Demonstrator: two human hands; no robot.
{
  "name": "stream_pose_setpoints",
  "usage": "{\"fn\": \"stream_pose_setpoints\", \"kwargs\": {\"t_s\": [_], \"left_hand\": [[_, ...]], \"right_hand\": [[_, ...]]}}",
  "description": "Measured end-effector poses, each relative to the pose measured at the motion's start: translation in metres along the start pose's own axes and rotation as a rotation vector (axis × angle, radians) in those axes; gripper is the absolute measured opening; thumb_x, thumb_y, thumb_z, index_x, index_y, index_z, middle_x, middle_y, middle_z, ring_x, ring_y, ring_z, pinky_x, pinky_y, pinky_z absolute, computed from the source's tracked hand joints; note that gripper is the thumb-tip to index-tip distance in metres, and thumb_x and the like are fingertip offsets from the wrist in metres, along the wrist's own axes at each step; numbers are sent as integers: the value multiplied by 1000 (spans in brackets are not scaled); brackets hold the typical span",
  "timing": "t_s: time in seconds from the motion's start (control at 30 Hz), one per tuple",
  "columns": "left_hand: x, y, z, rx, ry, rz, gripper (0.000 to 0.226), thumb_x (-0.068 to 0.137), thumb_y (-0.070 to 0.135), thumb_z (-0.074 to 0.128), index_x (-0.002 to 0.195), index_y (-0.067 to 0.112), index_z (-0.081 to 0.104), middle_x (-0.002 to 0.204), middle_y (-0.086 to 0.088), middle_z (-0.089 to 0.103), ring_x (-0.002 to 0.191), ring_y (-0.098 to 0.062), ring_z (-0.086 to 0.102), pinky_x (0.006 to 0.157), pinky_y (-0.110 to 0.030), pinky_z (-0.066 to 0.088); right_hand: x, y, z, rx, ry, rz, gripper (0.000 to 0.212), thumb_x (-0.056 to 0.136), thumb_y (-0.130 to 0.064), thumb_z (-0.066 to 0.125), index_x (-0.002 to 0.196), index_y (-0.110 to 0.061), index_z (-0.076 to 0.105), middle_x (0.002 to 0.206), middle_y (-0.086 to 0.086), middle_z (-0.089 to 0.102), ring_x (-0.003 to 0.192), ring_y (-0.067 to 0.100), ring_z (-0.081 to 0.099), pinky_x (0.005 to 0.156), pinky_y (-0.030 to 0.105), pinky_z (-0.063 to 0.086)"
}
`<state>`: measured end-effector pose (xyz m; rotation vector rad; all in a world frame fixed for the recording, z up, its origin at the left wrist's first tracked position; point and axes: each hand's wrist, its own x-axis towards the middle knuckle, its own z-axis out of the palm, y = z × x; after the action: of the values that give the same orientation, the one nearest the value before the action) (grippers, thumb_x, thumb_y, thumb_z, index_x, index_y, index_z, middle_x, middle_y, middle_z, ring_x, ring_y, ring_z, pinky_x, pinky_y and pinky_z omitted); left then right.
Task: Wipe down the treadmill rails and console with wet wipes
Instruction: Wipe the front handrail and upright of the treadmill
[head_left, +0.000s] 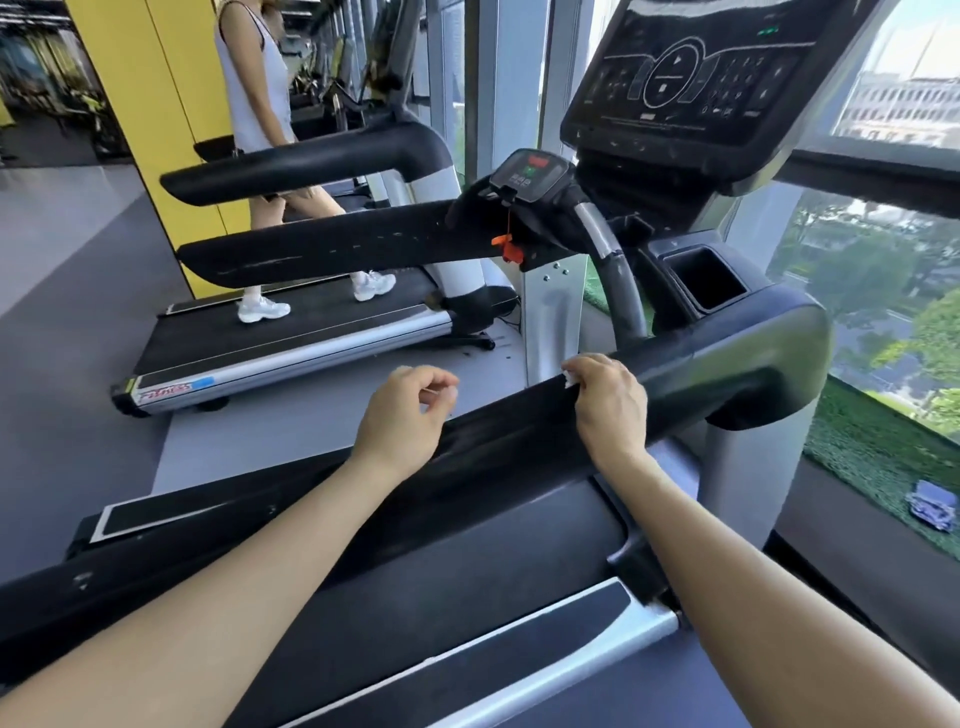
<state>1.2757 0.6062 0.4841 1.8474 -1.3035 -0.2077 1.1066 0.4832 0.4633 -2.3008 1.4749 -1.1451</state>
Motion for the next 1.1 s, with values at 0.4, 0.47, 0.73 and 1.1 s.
{"fn": "stream_pose_setpoints", "kwargs": {"t_s": [0.4, 0.47, 0.73, 1.1], "left_hand": [[-40, -58, -89, 1, -25, 35, 15, 95, 18, 53, 102, 19, 66, 101, 5, 57, 87, -8, 54, 78, -20, 36], [-54, -73, -109, 18, -42, 34, 15, 95, 20, 53, 103, 20, 66, 101, 6, 56, 87, -7, 53, 78, -20, 36], [-104, -137, -176, 103, -101, 14, 17, 94, 20, 55, 108, 19, 65, 107, 4, 56, 97, -12, 56, 84, -24, 41], [-124, -171, -201, 234, -183, 15, 38, 88, 32, 65, 122, 20, 56, 124, 0, 50, 119, -19, 46, 96, -33, 39]], "right_hand": [[-88, -121, 43, 20, -73, -80, 25, 71, 6, 48, 86, -1, 67, 83, 11, 67, 82, 32, 58, 67, 39, 47], [-105, -142, 52, 28, -56, -84, 26, 71, 1, 45, 84, -2, 67, 83, 10, 67, 80, 32, 59, 65, 39, 47], [-166, -222, 76, 73, -35, -49, 40, 64, -4, 32, 83, -3, 67, 86, 9, 66, 78, 34, 57, 64, 40, 43], [-159, -218, 51, 291, 29, 133, 45, 80, 12, 47, 107, -14, 73, 108, 0, 71, 101, 13, 64, 88, 11, 40]]}}
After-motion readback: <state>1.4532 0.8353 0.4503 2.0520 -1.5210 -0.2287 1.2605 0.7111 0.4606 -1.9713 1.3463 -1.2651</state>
